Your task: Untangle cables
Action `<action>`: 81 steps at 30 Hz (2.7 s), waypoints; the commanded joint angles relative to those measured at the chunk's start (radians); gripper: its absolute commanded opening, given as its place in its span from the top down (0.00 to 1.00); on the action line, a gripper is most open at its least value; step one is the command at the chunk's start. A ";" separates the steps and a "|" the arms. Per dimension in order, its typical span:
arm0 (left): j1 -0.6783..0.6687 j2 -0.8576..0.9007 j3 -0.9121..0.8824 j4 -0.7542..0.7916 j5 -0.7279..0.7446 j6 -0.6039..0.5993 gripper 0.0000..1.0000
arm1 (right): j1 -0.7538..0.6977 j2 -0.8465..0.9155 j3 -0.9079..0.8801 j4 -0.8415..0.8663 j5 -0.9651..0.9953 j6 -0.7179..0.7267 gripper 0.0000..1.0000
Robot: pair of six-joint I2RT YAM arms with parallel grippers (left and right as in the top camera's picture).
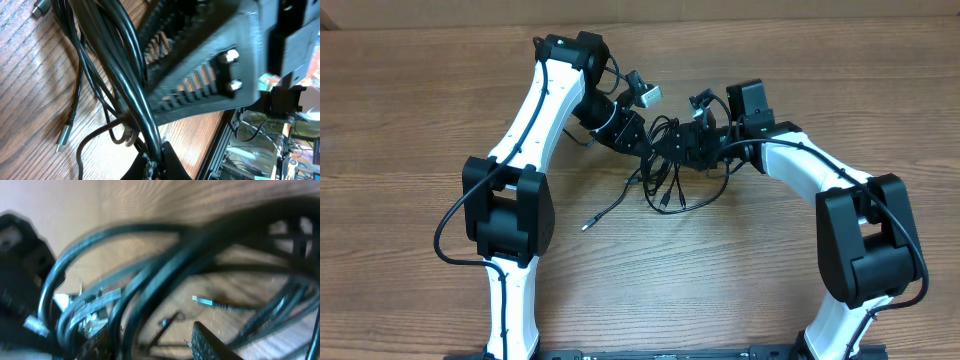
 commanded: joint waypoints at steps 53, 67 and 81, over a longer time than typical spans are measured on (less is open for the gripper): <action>0.100 0.002 -0.005 0.113 -0.628 -0.711 0.96 | -0.816 -0.402 -0.005 -0.658 0.381 -0.121 0.96; 0.104 -0.001 0.056 -0.007 0.561 0.161 0.94 | -0.656 -0.402 -0.005 -0.681 0.271 -0.230 0.69; 0.013 -0.003 0.063 0.020 0.519 0.156 0.85 | -0.652 -0.402 -0.005 -0.715 0.079 -0.364 0.09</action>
